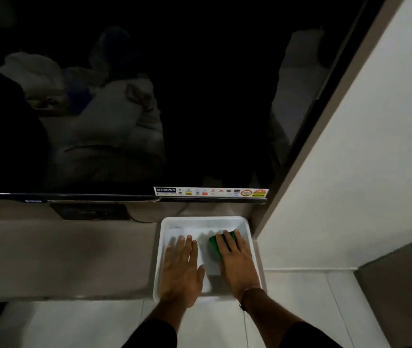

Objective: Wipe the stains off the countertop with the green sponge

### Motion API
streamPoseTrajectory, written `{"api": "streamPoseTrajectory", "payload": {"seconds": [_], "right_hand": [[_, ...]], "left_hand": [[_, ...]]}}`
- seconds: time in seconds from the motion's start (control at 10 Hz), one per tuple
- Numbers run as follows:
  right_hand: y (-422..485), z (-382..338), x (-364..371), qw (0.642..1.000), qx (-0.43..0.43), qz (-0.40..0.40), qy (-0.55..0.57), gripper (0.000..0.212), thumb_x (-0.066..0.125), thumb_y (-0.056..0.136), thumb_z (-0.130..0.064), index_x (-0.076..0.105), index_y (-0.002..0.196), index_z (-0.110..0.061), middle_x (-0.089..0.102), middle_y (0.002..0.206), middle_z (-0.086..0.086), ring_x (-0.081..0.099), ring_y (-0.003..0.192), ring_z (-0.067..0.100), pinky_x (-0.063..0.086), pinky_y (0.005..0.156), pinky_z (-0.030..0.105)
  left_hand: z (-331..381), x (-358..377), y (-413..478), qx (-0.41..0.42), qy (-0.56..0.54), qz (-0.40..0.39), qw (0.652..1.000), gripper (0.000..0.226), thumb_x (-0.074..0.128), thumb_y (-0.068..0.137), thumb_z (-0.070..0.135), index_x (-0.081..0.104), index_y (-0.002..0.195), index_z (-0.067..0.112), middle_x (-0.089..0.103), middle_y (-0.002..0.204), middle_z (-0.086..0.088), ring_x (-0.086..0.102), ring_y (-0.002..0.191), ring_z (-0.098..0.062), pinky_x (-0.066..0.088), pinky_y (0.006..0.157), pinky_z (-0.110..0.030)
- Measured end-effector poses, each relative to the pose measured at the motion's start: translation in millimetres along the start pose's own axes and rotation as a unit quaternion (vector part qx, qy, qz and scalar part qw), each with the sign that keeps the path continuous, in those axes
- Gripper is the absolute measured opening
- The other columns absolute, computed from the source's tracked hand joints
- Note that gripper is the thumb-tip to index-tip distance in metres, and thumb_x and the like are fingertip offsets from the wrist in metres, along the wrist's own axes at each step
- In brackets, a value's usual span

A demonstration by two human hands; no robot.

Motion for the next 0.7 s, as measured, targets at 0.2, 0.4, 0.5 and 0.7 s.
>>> {"api": "streamPoseTrajectory", "payload": {"seconds": [0.2,0.4,0.5,0.7], "right_hand": [[13.9,6.3,52.8,0.994,0.035,-0.095,-0.036,0.079,0.055,0.102,-0.031,0.007,0.164,-0.026,0.008,0.174,0.009,-0.004,0.158,0.043,0.006,0.127,0.059],[15.7,11.8,70.5,0.989,0.035,-0.142,-0.014,0.089,0.048,0.093,-0.052,-0.006,0.162,-0.036,-0.012,0.174,0.006,-0.019,0.155,0.043,-0.009,0.122,0.059],[18.5,12.5,67.9,0.986,0.047,-0.158,0.0,0.095,0.044,0.088,-0.067,-0.009,0.161,-0.038,-0.016,0.174,0.005,-0.023,0.155,0.042,-0.009,0.123,0.06],[-9.0,9.3,9.8,0.989,0.098,-0.064,0.096,0.105,0.055,0.085,-0.066,-0.004,0.164,-0.033,-0.01,0.174,0.003,-0.019,0.157,0.037,-0.005,0.127,0.058]], "left_hand": [[-12.0,32.0,15.6,-0.025,-0.047,-0.039,0.998,0.075,0.025,0.107,0.05,-0.011,0.16,0.01,-0.016,0.171,-0.013,-0.024,0.153,-0.031,-0.001,0.128,-0.052],[-15.9,45.5,21.1,-0.014,-0.041,-0.039,0.998,0.077,0.027,0.106,0.052,-0.006,0.161,0.01,-0.013,0.171,-0.015,-0.019,0.155,-0.033,0.002,0.128,-0.053],[-15.2,41.9,20.7,-0.017,-0.037,-0.05,0.998,0.076,0.026,0.106,0.052,-0.007,0.161,0.011,-0.014,0.171,-0.015,-0.019,0.155,-0.033,0.002,0.128,-0.052],[13.3,14.4,0.6,0.04,-0.038,-0.004,0.998,0.074,0.015,0.103,0.056,0.001,0.161,0.013,-0.007,0.17,-0.012,-0.013,0.155,-0.035,-0.003,0.127,-0.054]]}}
Point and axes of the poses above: each hand's wrist, its own y-axis towards the middle knuckle, its own x-axis out of the palm, z = x × y, the point moved 6 cm from there along y, towards the middle knuckle
